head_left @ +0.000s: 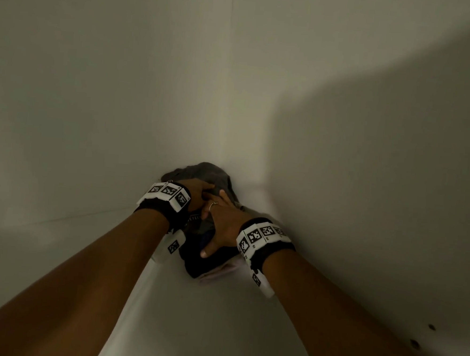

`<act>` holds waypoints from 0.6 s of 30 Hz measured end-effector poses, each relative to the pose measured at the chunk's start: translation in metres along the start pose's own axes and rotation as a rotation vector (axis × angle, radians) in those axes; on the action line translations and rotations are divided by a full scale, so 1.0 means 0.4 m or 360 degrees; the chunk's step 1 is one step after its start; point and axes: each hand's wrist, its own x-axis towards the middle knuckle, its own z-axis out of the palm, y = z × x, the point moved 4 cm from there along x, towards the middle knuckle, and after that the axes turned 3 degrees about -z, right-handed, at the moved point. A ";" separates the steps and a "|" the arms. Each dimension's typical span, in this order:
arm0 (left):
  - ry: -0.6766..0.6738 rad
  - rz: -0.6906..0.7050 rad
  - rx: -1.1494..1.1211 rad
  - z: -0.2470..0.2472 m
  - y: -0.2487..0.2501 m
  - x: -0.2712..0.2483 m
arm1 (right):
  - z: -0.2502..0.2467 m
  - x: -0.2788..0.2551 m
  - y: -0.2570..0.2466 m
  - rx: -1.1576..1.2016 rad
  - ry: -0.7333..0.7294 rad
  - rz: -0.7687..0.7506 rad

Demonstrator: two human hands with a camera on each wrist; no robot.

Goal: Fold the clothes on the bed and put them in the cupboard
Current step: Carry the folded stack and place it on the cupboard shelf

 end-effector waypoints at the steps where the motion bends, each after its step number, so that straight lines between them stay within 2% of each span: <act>1: 0.0005 0.0002 0.0003 0.002 -0.002 0.005 | 0.001 0.001 0.000 0.0000 -0.0003 -0.0002; 13: 0.0055 -0.0102 -0.0092 0.013 0.009 -0.036 | 0.002 -0.006 -0.013 -0.0144 0.0012 0.0012; 18: 0.0335 -0.0152 -0.0055 0.009 0.032 -0.127 | 0.016 -0.033 -0.052 -0.0237 0.0178 0.0008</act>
